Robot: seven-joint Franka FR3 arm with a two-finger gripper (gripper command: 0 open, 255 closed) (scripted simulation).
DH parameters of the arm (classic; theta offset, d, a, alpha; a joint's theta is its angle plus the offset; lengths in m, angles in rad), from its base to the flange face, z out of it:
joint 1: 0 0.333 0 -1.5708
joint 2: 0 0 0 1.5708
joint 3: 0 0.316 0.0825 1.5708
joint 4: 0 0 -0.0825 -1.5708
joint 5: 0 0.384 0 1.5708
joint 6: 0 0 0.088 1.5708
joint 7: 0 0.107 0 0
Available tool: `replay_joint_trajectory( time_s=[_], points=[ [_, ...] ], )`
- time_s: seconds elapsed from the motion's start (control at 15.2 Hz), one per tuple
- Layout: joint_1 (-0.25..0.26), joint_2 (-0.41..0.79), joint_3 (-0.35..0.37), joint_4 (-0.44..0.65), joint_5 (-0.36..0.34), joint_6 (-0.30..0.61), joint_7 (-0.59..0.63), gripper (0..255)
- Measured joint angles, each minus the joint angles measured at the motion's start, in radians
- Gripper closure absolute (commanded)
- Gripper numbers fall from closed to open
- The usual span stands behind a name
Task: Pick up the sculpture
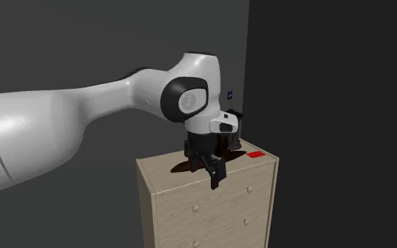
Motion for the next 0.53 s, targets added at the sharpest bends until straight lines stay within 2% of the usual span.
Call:
replay_joint_trajectory(
  time_s=[0.26,0.53],
  points=[
    [0.006,0.059,0.029,0.038,0.012,0.031,0.03,0],
    [0.012,0.18,0.072,0.131,0.022,0.08,0.076,0]
  ],
)
